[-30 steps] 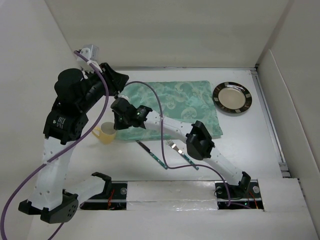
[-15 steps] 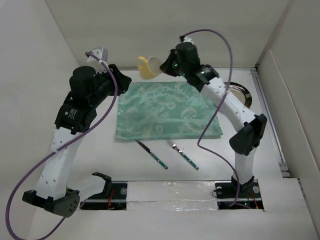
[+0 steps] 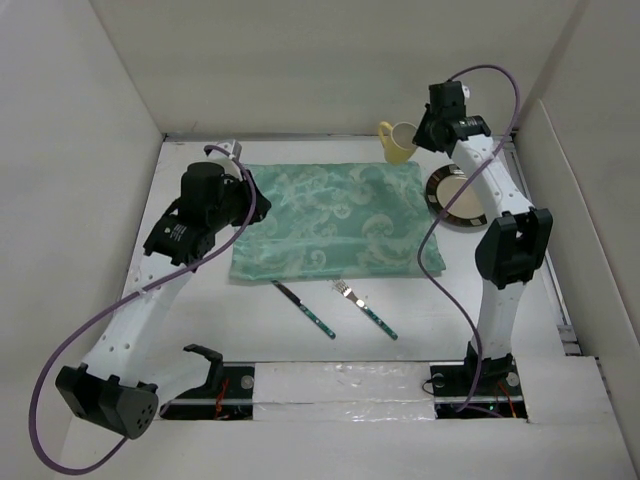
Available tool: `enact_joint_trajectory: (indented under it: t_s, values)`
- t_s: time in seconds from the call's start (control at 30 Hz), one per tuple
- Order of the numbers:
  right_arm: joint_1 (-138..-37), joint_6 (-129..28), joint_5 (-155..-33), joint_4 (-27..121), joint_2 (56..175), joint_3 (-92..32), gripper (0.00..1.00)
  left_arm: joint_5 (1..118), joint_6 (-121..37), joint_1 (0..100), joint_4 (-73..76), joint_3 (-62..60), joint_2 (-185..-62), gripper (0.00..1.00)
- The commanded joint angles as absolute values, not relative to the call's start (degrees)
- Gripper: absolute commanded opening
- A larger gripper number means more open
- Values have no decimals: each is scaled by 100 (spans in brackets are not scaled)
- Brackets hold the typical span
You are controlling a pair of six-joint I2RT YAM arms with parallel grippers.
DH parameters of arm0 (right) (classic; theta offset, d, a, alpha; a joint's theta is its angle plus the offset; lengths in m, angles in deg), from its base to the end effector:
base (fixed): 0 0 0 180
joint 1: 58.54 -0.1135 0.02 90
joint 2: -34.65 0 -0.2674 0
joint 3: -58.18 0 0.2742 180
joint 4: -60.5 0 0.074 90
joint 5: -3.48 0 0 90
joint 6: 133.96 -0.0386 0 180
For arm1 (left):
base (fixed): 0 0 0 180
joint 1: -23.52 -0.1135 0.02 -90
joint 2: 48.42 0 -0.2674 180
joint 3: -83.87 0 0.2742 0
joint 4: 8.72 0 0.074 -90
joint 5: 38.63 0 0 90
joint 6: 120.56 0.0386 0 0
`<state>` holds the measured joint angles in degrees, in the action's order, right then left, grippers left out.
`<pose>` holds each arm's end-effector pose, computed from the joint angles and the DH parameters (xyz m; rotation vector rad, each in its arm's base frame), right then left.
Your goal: Set the dinner table for one person
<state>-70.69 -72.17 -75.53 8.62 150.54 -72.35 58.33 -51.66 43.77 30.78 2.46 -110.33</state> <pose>0.4817 0.0962 0.3557 0.4132 2.1737 0.1786 0.2405 -0.0937 0.4025 0.0690 1.9625 -0.5967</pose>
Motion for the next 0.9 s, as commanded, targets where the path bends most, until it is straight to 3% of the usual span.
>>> enact_joint_trajectory:
  t_s: [0.0, 0.87]
  values:
    - [-6857, -7069, -7755, 1270, 14934, -7250, 0, 5735, -5288, 4400, 2792, 540, -10679, 24]
    - [-6602, -6831, -7984, 1007, 16181, -7636, 0, 5893, -5622, 4400, 2748, 1138, -10467, 23]
